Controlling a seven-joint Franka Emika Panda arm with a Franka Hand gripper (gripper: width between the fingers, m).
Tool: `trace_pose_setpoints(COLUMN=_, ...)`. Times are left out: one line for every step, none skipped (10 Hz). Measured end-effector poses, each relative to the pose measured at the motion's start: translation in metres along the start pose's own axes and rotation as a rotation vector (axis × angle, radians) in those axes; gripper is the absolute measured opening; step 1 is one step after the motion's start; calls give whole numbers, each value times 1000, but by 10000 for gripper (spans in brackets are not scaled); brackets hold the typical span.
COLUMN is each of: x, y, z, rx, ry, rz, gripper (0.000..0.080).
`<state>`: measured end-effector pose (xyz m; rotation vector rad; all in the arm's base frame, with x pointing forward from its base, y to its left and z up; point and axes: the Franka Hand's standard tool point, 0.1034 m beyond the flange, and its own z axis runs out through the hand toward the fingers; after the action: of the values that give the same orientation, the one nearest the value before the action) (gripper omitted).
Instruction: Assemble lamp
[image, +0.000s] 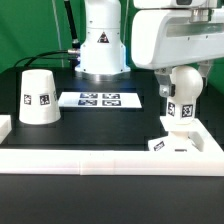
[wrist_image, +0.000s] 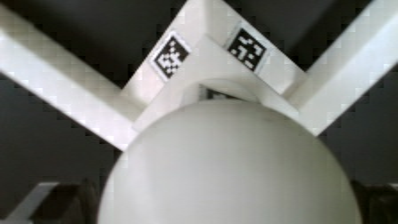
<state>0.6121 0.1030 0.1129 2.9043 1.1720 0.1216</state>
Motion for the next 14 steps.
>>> trace_pose_setpoints(x=-1, y=1, z=0, rx=-1, ry=-1, rz=-81, gripper=698)
trace_pose_setpoints(x=-1, y=2, z=0, rx=-4, ry=-3, rz=-174, gripper=698)
trace_pose_setpoints(x=-1, y=2, z=0, rx=-10, ry=-8, rz=-245, gripper=698)
trace_pose_setpoints(x=-1, y=1, z=1, rx=-17, ry=-16, rz=-311, gripper=698)
trace_pose_setpoints(x=0, y=0, z=2, rx=-26, ry=-28, rz=-399, gripper=698)
trace_pose_setpoints(x=1, y=-1, z=2, rx=-33, ry=-36, rz=-463, gripper=698)
trace_pose_setpoints(x=1, y=-2, z=2, rx=-36, ry=-40, rz=-484, gripper=698)
trace_pose_setpoints(x=0, y=0, z=2, rx=-38, ry=-44, rz=-513, gripper=698)
trace_pose_setpoints(x=0, y=0, z=2, rx=-38, ry=-44, rz=-502, gripper=573)
trace_pose_setpoints(x=-1, y=0, z=2, rx=-38, ry=-44, rz=-502, gripper=577)
trace_pose_setpoints(x=-1, y=0, z=2, rx=-38, ry=-44, rz=-492, gripper=577)
trace_pose_setpoints(x=-1, y=0, z=2, rx=-39, ry=-43, rz=-463, gripper=577)
trace_pose_setpoints(x=-1, y=1, z=2, rx=-39, ry=-43, rz=-462, gripper=577)
trace_pose_setpoints(x=-1, y=1, z=2, rx=-38, ry=-41, rz=-384, gripper=577)
